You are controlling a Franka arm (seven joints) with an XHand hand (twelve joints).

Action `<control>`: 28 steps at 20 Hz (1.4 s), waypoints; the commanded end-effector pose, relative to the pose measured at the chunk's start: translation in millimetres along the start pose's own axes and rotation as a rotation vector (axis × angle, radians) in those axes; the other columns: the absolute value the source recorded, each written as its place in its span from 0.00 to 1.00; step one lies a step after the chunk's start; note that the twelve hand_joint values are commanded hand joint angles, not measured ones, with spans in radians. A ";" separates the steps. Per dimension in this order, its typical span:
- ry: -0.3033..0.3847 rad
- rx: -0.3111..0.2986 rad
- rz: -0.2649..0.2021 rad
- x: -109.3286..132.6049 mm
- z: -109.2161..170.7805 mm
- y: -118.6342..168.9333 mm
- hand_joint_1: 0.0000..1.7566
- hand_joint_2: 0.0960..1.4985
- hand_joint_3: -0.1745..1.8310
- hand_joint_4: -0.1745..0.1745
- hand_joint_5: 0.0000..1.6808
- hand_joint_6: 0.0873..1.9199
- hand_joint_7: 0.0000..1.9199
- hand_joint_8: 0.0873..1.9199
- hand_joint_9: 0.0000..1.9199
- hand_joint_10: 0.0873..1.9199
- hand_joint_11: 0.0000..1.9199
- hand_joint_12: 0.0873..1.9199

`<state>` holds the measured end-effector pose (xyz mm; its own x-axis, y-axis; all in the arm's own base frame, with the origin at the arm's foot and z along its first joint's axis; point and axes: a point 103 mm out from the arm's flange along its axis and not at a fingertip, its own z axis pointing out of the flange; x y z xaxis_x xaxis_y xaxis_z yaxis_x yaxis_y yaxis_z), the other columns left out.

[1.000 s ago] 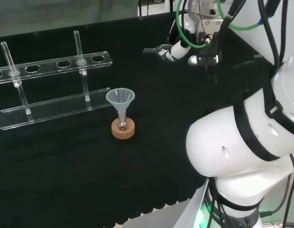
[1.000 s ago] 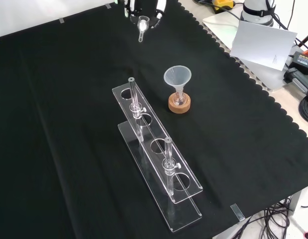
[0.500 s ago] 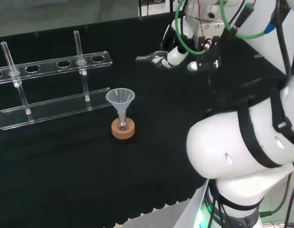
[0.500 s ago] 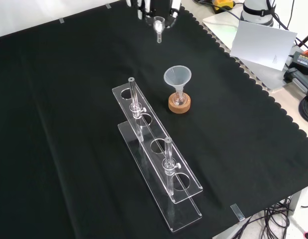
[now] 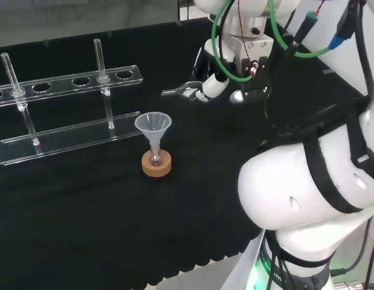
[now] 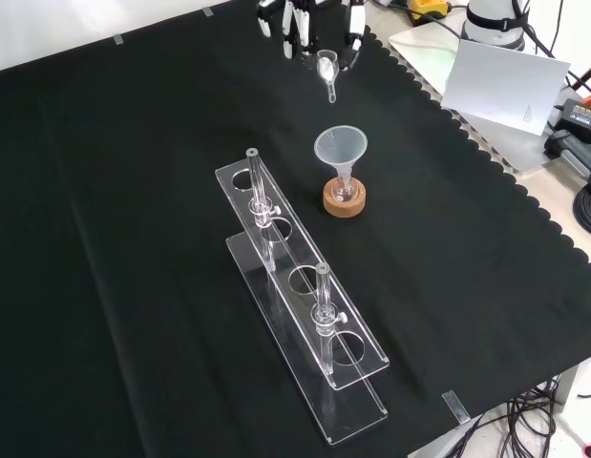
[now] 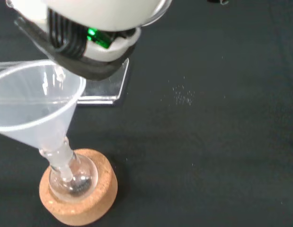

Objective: Pour all the NaCl from the weighing funnel into the round-bottom flask.

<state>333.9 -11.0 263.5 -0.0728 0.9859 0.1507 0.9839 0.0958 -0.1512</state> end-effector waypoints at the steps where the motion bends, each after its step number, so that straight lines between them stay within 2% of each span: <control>1: -0.045 0.043 0.017 -2.3 15.7 5.9 0.65 0.39 0.36 1.00 0.92 0.00 0.85 0.00 0.54 0.04 0.00 0.73; 7: -0.101 0.065 0.011 -0.9 17.8 15.4 0.65 0.39 0.36 1.00 0.92 0.00 0.85 0.00 0.54 0.04 0.00 0.73; 10: -0.141 0.076 -0.021 3.4 15.0 19.6 0.65 0.39 0.36 1.00 0.92 0.00 0.85 0.00 0.54 0.04 0.00 0.73; 13: -0.173 0.102 -0.021 1.5 14.5 25.7 0.65 0.39 0.36 1.00 0.92 0.00 0.85 0.00 0.54 0.04 0.00 0.73; 18: -0.228 0.116 -0.071 6.6 6.2 32.2 0.65 0.39 0.36 1.00 0.92 0.00 0.85 0.00 0.54 0.04 0.00 0.73; 21: -0.247 0.118 -0.081 5.4 2.9 35.5 0.65 0.39 0.36 1.00 0.92 0.00 0.85 0.00 0.54 0.04 0.00 0.73; 28: -0.296 0.149 -0.138 6.9 -4.3 42.3 0.65 0.39 0.37 1.00 0.92 0.00 0.85 0.00 0.54 0.04 0.00 0.72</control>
<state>373.3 -2.4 260.6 -0.2284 0.9695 -0.0892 0.9425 0.1972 -0.2697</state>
